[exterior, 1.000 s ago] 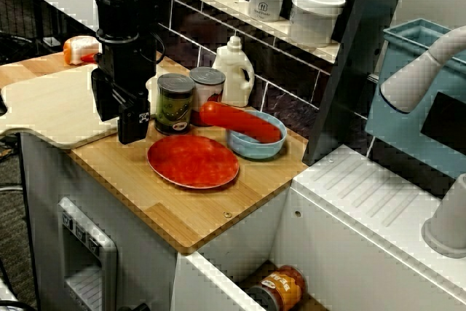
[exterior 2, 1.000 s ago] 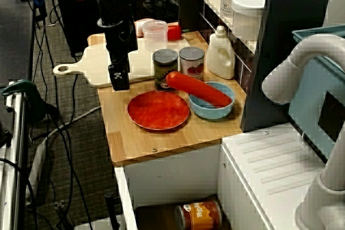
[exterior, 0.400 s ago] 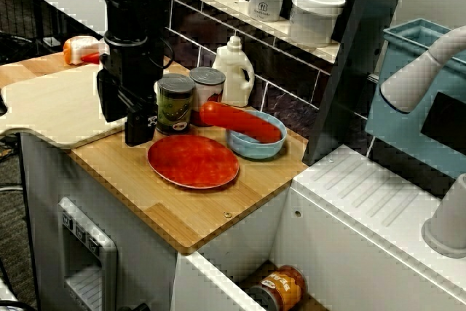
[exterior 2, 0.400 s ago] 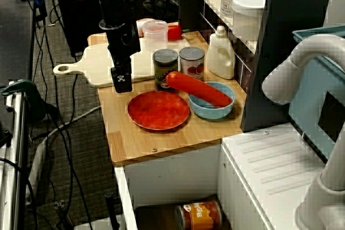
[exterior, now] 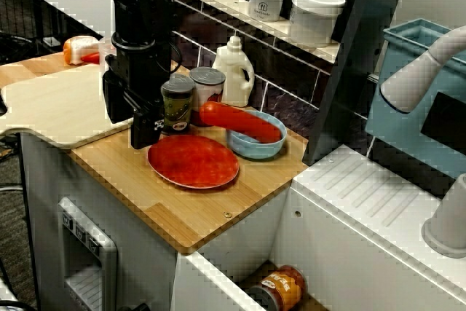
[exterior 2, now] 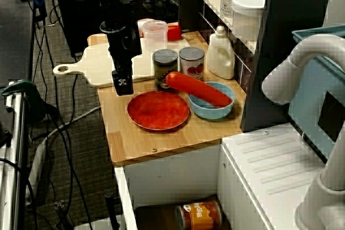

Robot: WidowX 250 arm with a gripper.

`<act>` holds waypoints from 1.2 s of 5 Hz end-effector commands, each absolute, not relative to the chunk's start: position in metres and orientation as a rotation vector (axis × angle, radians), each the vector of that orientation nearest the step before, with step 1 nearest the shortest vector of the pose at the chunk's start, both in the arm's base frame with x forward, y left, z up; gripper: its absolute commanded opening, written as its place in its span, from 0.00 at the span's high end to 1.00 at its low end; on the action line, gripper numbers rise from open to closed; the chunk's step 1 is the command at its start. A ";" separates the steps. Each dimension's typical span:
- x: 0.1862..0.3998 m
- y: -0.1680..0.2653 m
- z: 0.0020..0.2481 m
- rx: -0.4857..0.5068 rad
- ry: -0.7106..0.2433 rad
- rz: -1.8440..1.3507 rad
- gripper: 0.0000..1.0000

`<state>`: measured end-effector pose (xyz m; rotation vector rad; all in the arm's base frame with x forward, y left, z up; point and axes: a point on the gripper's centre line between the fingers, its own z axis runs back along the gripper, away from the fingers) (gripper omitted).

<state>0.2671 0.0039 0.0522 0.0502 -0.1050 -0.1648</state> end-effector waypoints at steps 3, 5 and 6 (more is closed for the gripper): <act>0.279 -0.005 0.053 0.056 -0.145 -0.163 0.00; 0.278 -0.007 0.058 0.048 -0.129 -0.196 0.00; 0.281 -0.007 0.063 0.039 -0.129 -0.192 0.00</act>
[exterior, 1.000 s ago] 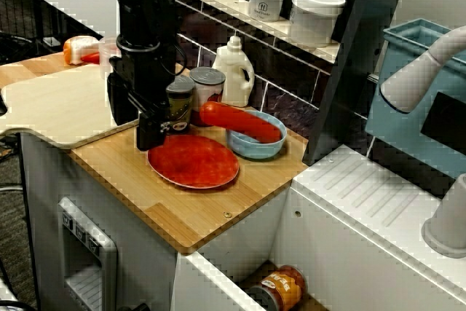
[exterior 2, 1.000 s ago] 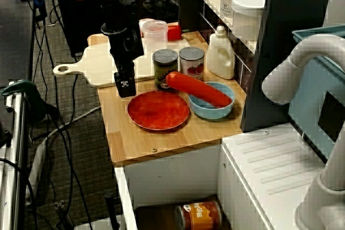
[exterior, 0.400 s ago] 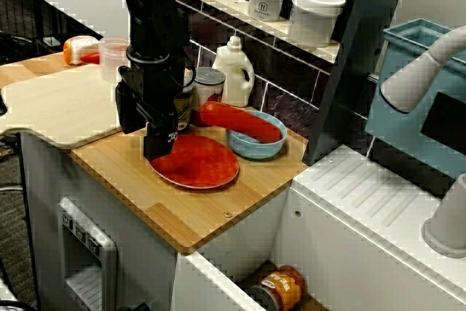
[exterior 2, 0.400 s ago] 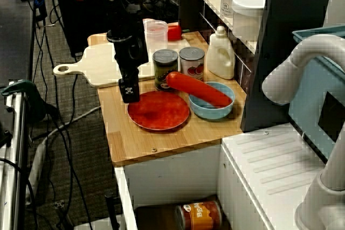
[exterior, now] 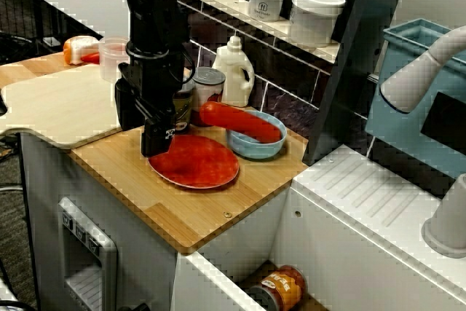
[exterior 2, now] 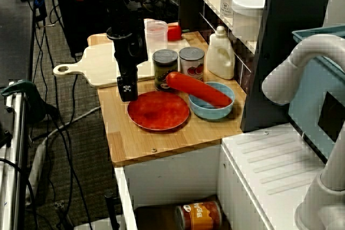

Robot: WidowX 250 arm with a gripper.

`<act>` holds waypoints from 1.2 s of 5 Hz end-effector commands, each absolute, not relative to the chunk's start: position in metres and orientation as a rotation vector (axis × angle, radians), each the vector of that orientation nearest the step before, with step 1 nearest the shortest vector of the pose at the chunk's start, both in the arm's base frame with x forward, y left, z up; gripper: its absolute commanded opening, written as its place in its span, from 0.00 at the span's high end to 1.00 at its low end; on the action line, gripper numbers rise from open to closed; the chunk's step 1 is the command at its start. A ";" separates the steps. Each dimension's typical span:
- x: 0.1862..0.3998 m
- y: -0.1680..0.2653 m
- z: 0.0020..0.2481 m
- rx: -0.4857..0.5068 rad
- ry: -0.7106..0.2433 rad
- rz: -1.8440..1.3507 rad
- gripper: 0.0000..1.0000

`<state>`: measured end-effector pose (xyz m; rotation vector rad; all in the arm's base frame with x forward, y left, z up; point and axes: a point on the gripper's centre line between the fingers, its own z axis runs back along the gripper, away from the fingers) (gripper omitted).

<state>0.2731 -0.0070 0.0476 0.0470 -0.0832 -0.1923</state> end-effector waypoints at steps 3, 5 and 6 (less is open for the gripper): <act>0.289 -0.008 0.074 0.027 -0.149 -0.271 0.00; 0.290 -0.013 0.080 0.000 -0.214 -0.327 0.00; 0.287 -0.019 0.079 0.011 -0.241 -0.370 0.00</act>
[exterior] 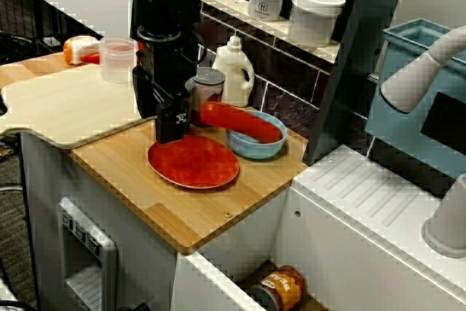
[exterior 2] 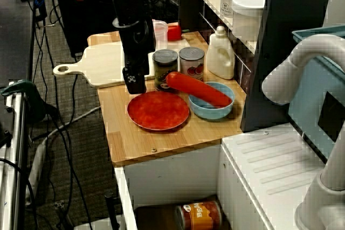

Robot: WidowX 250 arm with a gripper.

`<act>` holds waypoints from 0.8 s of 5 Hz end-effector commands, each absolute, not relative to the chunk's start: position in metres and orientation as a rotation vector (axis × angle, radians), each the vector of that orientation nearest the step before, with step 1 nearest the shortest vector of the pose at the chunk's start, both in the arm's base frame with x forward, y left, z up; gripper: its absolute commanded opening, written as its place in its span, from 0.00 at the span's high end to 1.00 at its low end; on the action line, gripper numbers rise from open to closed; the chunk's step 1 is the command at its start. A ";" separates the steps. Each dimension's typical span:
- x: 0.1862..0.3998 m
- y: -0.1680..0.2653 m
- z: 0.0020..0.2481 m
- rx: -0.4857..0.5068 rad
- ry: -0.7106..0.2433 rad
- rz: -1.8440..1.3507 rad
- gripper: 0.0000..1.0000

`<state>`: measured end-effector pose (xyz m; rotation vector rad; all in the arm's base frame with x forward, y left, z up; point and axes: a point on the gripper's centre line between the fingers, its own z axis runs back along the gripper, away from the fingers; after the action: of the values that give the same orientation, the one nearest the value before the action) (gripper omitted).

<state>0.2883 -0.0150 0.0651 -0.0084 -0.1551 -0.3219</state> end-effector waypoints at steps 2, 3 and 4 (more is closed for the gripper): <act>0.291 -0.028 0.083 0.038 -0.259 -0.391 0.00; 0.298 -0.031 0.082 0.041 -0.253 -0.390 0.00; 0.304 -0.034 0.082 0.043 -0.242 -0.395 0.00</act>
<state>0.3001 -0.0333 0.0718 0.0382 -0.2002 -0.3881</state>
